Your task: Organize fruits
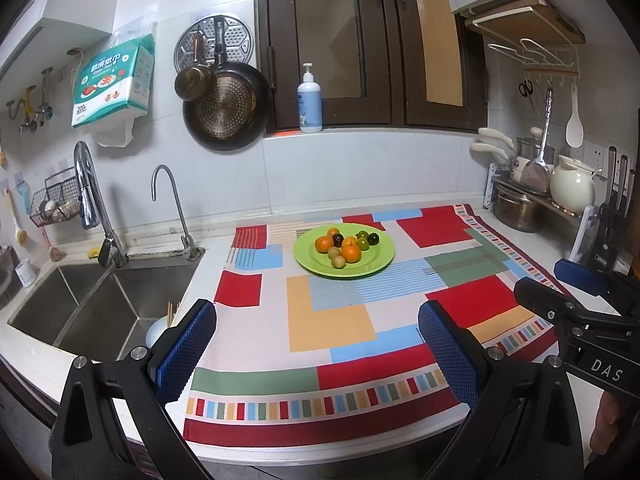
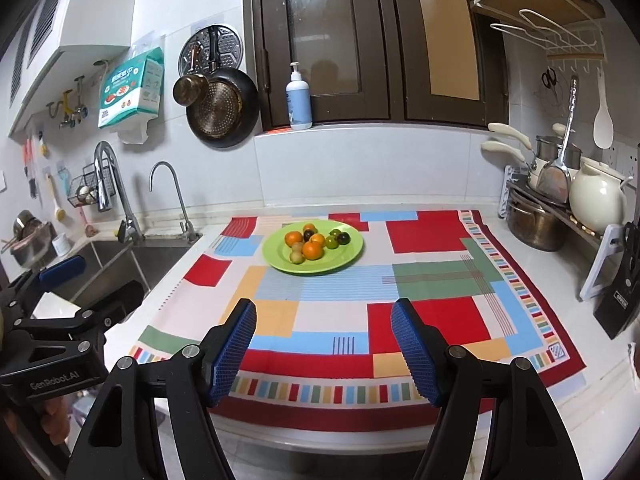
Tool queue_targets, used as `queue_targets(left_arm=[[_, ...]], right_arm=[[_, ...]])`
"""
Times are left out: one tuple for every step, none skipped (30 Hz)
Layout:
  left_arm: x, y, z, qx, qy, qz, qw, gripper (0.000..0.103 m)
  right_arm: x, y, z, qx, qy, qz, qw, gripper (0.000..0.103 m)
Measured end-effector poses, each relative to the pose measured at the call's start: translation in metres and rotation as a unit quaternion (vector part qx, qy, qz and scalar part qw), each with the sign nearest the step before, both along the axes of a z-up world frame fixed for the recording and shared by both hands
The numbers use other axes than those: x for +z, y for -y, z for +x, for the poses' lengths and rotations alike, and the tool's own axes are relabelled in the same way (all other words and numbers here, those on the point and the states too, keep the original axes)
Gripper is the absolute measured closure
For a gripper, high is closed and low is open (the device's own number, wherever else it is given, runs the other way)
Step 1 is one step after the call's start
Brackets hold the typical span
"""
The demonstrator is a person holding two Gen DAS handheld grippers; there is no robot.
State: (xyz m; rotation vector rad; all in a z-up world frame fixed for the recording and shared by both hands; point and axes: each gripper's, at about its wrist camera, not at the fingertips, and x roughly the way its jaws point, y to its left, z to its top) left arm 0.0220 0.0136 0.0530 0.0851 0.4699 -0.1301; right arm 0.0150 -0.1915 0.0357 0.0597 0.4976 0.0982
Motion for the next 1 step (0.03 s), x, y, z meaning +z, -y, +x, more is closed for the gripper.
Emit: queue_targets(left_arm=[[-0.0001,-0.0002,0.0003,0.000,-0.001,-0.003,1.0000,0.000]], right_arm=[[-0.0004,0.0001,0.0000,0.000,0.000,0.000,1.000,0.032]])
